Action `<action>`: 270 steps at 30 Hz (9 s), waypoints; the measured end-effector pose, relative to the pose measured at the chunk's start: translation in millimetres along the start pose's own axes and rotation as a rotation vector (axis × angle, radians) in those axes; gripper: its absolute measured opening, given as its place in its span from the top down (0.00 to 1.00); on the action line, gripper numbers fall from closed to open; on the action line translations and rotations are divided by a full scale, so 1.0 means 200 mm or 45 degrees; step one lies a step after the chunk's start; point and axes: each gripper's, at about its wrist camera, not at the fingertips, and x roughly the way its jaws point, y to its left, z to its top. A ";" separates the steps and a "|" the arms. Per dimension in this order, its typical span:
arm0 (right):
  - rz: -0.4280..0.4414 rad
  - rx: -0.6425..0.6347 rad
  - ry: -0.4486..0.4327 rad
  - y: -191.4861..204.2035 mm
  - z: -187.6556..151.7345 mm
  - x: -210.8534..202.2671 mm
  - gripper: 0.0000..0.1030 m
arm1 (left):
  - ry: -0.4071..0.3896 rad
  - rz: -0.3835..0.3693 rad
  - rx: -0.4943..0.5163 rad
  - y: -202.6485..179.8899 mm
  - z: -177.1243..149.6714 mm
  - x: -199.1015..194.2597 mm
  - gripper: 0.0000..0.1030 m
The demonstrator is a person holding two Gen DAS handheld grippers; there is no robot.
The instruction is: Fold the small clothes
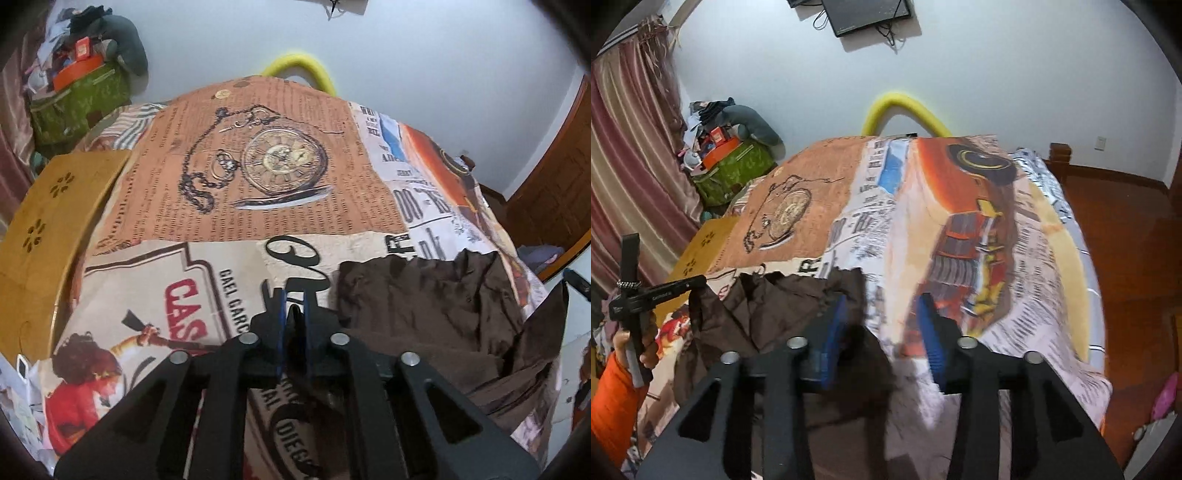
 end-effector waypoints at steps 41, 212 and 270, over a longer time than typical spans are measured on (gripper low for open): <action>-0.053 -0.137 0.195 0.11 -0.07 0.42 0.55 | -0.033 0.074 0.071 0.10 -0.13 -0.05 0.42; 0.110 -0.362 0.446 1.08 -0.07 0.67 0.32 | -0.019 0.078 -0.264 0.39 -0.94 -0.61 0.59; 0.340 -0.270 0.320 0.75 0.13 0.60 0.90 | -0.234 -0.030 0.068 -0.53 -0.57 -0.78 0.95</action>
